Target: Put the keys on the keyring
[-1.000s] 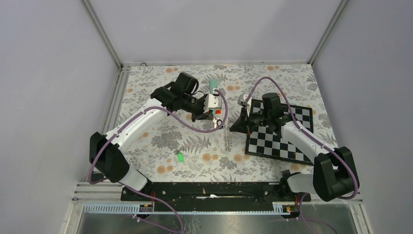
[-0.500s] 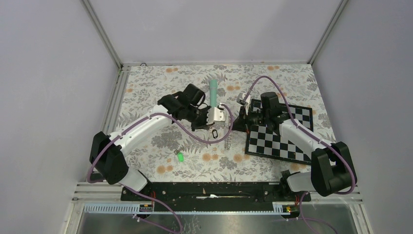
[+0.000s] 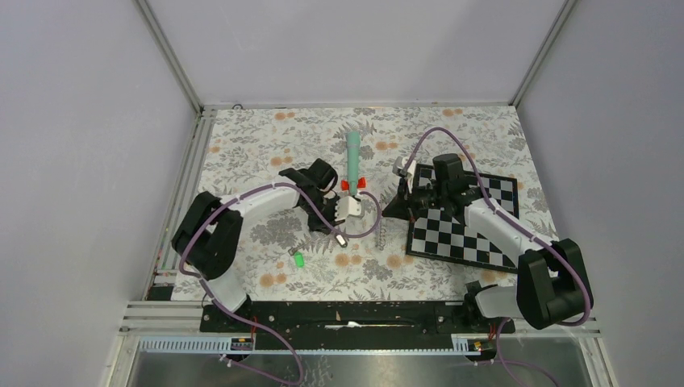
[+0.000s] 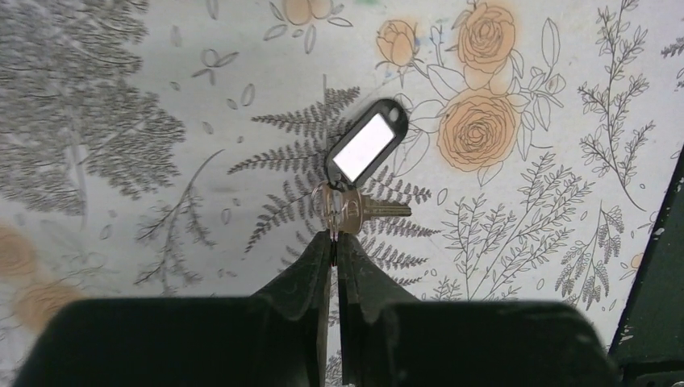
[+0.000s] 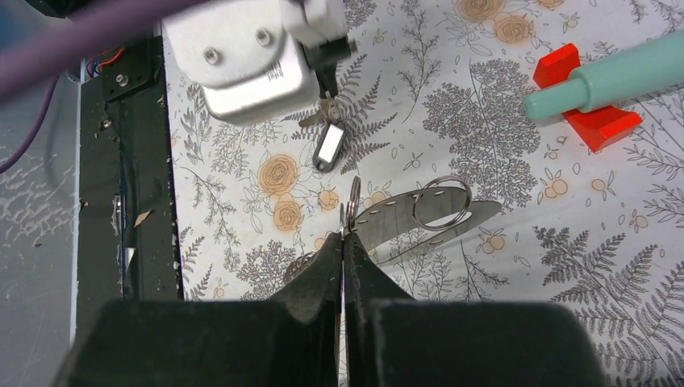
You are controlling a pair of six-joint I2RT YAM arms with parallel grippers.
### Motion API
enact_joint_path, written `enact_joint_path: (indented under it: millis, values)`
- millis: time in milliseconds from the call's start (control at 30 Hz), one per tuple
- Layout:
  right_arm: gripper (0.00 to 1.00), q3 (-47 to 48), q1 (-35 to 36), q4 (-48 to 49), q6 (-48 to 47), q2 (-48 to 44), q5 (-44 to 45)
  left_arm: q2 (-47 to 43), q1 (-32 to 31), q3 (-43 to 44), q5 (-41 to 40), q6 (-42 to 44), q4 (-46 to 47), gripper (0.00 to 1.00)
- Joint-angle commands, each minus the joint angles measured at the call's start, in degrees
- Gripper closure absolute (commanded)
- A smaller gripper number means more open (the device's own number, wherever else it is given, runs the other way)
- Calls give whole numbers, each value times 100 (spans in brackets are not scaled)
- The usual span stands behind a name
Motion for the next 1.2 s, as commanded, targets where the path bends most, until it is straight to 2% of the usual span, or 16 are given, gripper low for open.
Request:
enact_joint_path:
  millis: [0, 233, 467, 500, 533, 867, 1033, 1167]
  values:
    - [100, 12, -71, 25, -149, -220, -37, 165, -5, -145, 211, 173, 392, 91]
    - [100, 11, -96, 29, -160, -191, -57, 416, 130, -171, 115, 131, 544, 77]
    - [100, -14, -101, 29, -193, -169, -84, 400, 164, -166, 81, 128, 629, 73]
    - [82, -21, -103, 25, -195, -161, -82, 403, 164, -155, 106, 130, 629, 72]
    - [99, -19, -108, 25, -196, -157, -83, 404, 164, -141, 144, 125, 629, 72]
    - [100, -37, -113, 23, -222, -156, -82, 483, 157, -32, 383, 153, 629, 66]
    - [100, -16, -157, -64, -287, -185, -92, 503, 119, -44, 670, 179, 767, 51]
    - [100, -6, -232, -247, -416, -248, -103, 513, 49, -77, 717, 213, 950, 46]
